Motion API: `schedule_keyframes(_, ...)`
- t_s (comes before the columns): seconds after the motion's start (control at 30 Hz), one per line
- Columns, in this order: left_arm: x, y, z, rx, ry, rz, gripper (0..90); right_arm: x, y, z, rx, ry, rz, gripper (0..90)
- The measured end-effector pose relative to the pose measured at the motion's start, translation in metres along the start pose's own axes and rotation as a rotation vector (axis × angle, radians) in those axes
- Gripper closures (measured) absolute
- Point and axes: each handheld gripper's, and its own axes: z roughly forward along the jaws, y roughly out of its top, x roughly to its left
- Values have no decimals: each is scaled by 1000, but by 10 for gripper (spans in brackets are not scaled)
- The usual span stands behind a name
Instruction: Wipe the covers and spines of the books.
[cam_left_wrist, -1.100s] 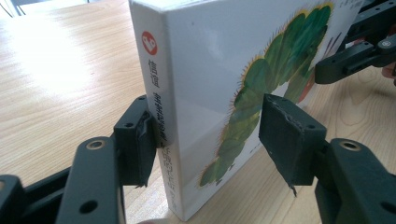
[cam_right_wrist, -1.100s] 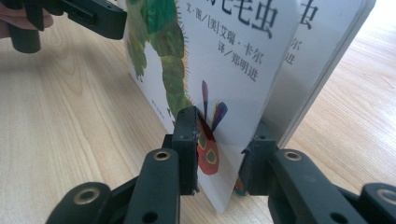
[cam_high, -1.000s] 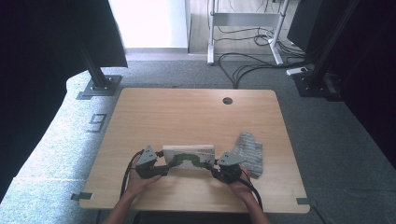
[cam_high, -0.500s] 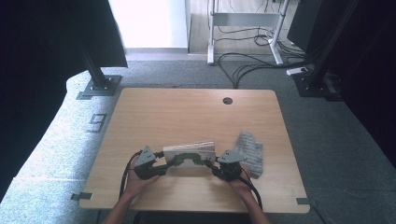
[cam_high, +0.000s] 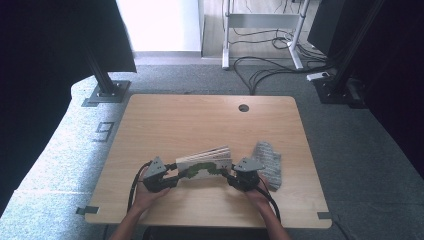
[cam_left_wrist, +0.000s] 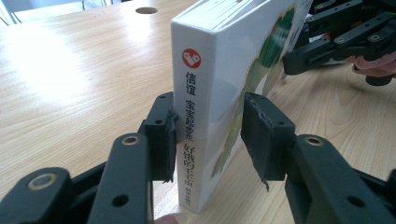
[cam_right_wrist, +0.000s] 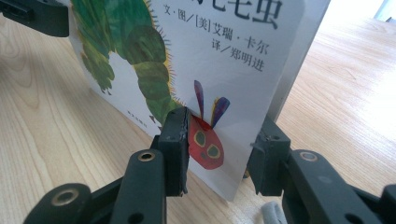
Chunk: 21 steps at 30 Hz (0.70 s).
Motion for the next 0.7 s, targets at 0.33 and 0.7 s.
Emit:
schedule_keyframes(0.33,1,0,-1,2,-12,1,622,-3,1,2,-3,-2,10,606)
schedule_keyframes(0.7,-2,1,-2,15,-35,20,666,-10,2,7,-12,-32,62,547)
